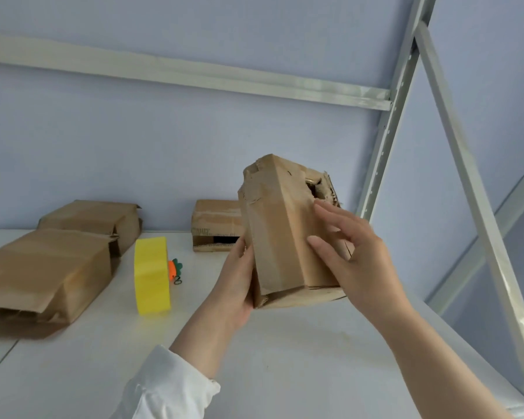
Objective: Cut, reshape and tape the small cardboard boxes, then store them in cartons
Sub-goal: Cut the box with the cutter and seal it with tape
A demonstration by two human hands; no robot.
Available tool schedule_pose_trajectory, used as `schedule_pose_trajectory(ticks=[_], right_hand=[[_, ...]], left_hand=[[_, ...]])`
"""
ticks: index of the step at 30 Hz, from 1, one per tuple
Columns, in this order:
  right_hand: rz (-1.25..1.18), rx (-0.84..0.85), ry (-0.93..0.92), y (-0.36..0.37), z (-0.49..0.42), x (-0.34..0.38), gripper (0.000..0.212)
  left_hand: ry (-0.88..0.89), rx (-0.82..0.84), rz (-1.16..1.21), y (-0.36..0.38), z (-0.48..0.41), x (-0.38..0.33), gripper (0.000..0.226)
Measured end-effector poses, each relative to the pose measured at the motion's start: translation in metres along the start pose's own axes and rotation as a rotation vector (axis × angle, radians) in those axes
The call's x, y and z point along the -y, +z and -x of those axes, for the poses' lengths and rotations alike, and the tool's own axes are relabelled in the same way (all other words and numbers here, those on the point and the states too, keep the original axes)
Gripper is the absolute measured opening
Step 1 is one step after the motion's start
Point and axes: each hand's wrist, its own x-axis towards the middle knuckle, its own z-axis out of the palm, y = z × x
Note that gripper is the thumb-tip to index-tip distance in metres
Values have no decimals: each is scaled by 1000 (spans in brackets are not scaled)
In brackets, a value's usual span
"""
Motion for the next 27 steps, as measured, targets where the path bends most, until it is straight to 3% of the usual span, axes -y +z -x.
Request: schedule_pose_trajectory(ticks=[3,7,13,17,21,27], right_hand=[[86,-3,155,-10,-2,-3,94],[-180,152,439,-21,-3,-14,112],[-225,156,579,-24,-1,-42,109],[-211,190,593,-17,1,-50,91],[-307,300,665,-2,6,-55,59],[-361,364,717,24,16,-51,60]], left_hand=[[-29,2,54,2,9,-1,30],[-76,-11,100,7,16,2,44],[24,20,-158,17,16,18,86],[-5,-27,-260,13,16,23,63],[17,-230,-305,-4,16,25,30],[20,-307,-295,-25,19,30,32]])
